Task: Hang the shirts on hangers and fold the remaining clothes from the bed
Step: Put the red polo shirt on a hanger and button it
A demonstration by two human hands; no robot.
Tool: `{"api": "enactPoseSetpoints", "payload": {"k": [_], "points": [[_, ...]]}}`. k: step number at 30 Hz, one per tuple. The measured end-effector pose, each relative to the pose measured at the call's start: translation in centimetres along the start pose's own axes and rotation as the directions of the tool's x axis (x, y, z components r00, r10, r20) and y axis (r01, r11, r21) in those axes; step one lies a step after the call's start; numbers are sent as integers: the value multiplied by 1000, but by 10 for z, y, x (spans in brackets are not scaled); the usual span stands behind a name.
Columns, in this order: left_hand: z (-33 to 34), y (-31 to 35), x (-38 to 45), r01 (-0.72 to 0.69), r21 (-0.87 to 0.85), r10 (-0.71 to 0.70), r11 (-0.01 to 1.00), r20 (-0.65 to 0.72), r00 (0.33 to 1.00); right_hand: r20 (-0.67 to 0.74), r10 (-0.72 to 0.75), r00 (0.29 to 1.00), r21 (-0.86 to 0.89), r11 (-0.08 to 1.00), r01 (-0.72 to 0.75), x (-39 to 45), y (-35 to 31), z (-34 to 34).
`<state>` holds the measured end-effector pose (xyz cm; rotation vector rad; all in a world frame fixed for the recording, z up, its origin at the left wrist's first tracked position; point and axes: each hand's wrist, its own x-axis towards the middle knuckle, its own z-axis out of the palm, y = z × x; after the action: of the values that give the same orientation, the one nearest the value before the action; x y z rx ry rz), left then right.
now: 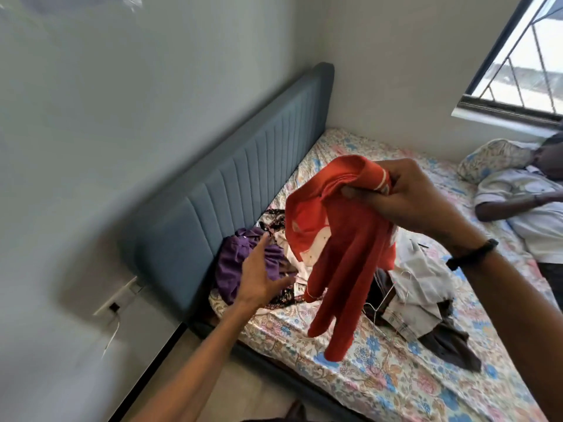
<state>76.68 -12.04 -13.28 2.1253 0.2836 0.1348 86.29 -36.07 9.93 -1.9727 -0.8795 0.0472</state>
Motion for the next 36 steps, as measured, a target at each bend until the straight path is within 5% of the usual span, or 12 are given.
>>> {"api": "enactPoseSetpoints", "payload": {"k": [2, 5, 7, 10, 14, 19, 24, 26, 29, 31, 36], "points": [[-5, 22, 8, -200, -162, 202, 966, -3, 979, -17, -32, 999, -13, 999, 32, -12, -17, 4], [-22, 51, 10, -419, -168, 420, 892, -34, 907, -23, -66, 998, -36, 997, 65, -34, -33, 14], [-35, 45, 9, -397, -97, 397, 913, -21, 917, -11, -90, 996, -82, 993, 89, -49, -36, 18], [-65, 28, -2, -351, -21, 350, 936, -50, 935, 82, -157, 984, -395, 902, 176, -78, -32, 13], [-112, 12, -44, -370, 197, 400, 908, -143, 905, 169, 72, 983, -676, 734, 63, -140, -1, 6], [-156, -6, -107, -495, 386, 396, 778, 311, 864, 132, 415, 900, -712, 671, -205, -219, 23, 21], [-185, -19, -128, -544, 559, 269, 626, 501, 823, 289, 452, 844, -320, 876, -360, -248, 17, 35], [-196, -13, -128, -510, 484, 233, 711, 522, 820, 247, 424, 871, -175, 904, -390, -247, 16, 34], [-203, -7, -111, -158, 99, 75, 983, 566, 821, 118, 425, 897, 11, 903, -429, -238, 27, 35], [-197, -9, -93, 16, -22, 1, 1000, 624, 781, 32, 452, 892, 59, 890, -453, -225, 41, 42], [-156, -32, -37, 129, -49, -59, 990, 698, 714, -93, 544, 834, 56, 839, -542, -187, 132, 56]]}}
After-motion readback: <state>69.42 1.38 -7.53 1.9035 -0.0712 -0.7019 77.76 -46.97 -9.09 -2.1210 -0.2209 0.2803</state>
